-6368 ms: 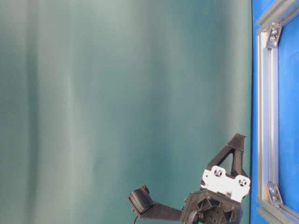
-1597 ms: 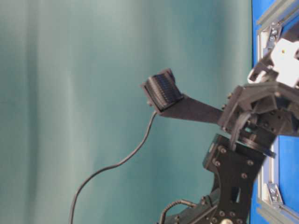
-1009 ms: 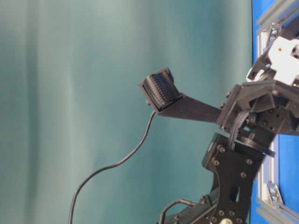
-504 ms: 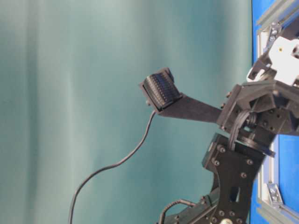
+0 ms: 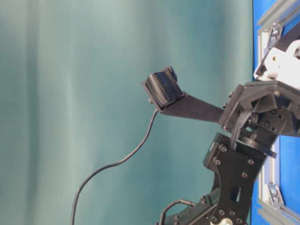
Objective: Insert the wire through the string loop located on the right side.
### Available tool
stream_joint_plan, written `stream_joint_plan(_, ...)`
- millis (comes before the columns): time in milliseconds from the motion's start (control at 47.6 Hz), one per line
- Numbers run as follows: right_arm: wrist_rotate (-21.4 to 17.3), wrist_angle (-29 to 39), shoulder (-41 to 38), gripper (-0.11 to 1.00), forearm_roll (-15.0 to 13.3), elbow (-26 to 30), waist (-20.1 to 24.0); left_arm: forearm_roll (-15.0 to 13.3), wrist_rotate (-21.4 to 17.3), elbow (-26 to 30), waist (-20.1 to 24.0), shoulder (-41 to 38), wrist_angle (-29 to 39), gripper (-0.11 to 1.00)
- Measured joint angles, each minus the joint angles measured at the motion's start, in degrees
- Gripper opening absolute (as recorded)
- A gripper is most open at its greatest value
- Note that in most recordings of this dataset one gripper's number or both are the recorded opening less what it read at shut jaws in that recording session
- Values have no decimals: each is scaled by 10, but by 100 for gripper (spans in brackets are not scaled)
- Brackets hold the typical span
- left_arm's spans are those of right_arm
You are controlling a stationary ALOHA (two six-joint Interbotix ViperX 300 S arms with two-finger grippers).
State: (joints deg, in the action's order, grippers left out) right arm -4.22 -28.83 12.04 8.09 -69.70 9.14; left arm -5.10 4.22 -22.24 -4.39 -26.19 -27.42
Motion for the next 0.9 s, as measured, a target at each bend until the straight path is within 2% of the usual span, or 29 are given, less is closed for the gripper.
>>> stream_joint_plan(147,1,-1,0,-3,0,0,-1,1,0,1,0,0,1,8)
stream_joint_plan(273,1,0,0,6,1,0,0,1,0,0,-1,0,0,8)
stream_joint_plan(378,-1,7,0,30,0,0,1,0,1,0,1,1,1,8)
stream_joint_plan(546,-1,22,0,81,0,0,2,0,1,0,3,0,1,8)
stream_joint_plan(631,-2,23,0,96,0,0,3,0,1,0,4,1,0,8)
stream_joint_plan(904,-3,23,0,94,0,0,2,0,-1,-4,4,0,1,8)
